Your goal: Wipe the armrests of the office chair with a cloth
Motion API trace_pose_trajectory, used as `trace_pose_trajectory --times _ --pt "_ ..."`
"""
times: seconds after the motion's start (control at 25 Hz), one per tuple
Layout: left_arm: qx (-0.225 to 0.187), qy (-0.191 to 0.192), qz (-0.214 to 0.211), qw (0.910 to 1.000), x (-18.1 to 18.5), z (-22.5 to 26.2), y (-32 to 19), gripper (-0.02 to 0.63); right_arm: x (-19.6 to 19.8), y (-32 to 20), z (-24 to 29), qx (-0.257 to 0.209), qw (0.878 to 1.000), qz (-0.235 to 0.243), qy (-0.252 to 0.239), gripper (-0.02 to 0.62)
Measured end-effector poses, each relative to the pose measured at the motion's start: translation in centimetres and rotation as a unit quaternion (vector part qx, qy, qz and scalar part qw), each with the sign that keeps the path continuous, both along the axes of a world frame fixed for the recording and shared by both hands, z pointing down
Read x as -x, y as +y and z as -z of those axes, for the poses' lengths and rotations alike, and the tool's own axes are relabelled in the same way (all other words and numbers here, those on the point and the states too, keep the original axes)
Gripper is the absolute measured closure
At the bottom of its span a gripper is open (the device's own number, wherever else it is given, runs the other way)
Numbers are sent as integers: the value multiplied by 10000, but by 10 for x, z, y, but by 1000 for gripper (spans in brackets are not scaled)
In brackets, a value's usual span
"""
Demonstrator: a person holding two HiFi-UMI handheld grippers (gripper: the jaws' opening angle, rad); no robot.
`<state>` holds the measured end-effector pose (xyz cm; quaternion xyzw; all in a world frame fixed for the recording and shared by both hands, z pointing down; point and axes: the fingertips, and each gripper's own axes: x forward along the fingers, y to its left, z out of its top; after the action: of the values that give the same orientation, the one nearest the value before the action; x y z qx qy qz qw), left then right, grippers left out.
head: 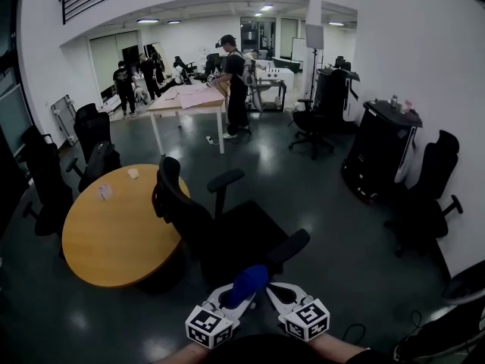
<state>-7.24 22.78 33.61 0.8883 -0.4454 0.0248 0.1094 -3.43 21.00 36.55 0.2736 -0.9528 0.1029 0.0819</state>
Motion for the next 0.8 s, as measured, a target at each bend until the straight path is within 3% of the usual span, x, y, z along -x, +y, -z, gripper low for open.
trace_pose_trajectory --times 0.8 --pt "104 -76 36 9999 -23 -8 1 482 -18 0 -10 103 9999 133 4 592"
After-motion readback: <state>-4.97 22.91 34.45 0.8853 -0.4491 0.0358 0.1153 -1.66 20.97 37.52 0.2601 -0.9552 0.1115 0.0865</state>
